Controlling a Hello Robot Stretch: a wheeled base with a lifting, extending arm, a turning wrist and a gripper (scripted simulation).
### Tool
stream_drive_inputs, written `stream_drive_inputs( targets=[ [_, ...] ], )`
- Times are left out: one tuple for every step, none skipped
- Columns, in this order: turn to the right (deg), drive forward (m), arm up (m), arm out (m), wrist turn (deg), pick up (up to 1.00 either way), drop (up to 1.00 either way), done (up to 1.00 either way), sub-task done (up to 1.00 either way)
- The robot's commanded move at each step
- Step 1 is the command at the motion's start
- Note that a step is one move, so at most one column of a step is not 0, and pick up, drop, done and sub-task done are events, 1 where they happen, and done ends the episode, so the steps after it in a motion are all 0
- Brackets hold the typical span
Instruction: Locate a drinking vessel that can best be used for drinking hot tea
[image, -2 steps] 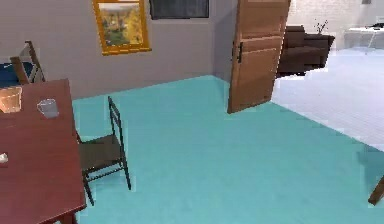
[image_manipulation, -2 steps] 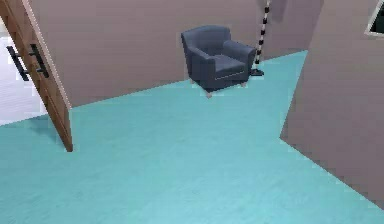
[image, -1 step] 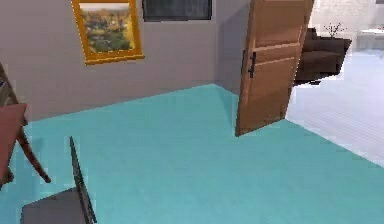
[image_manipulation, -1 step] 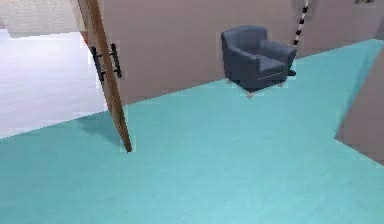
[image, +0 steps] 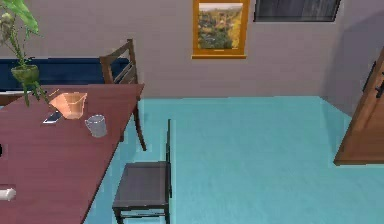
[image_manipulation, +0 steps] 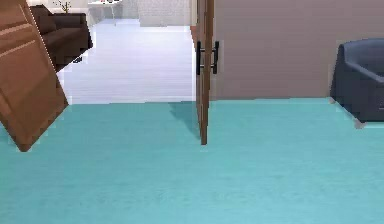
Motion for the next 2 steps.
stream_drive_inputs(
  targets=[
    [0.0,0.5,0.0,0.0,0.0,0.0,0.0,0.0,0.0],
    [-42.0,0.0,0.0,0.0,0.0,0.0,0.0,0.0,0.0]
  ],
)
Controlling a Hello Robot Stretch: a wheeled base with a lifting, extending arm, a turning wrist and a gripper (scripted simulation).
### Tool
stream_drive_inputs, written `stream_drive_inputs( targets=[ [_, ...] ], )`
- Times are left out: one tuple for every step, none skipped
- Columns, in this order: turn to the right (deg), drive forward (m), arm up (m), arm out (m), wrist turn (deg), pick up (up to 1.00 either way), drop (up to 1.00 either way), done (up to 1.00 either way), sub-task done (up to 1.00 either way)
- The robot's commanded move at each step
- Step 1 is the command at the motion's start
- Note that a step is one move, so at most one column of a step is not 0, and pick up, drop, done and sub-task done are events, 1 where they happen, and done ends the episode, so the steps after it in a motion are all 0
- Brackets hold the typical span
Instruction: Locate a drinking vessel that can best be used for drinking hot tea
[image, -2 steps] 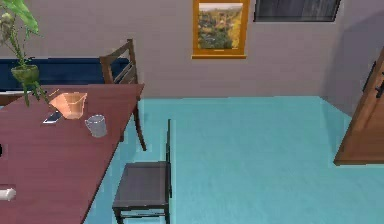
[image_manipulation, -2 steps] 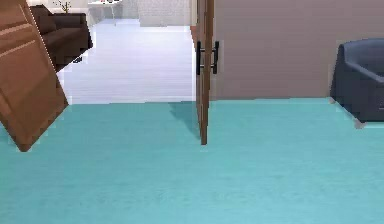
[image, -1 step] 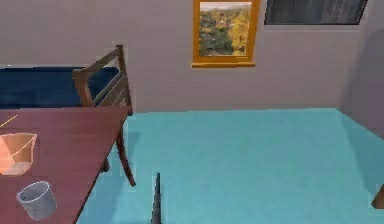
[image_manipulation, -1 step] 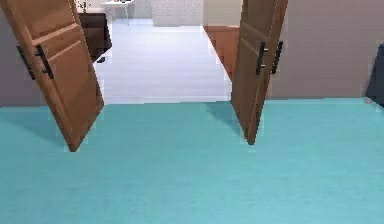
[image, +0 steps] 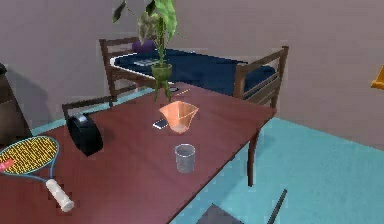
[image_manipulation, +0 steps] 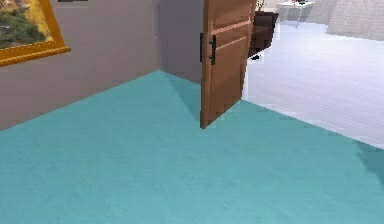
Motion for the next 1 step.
stream_drive_inputs(
  targets=[
    [0.0,0.0,0.0,0.0,0.0,0.0,0.0,1.0,0.0]
  ],
)
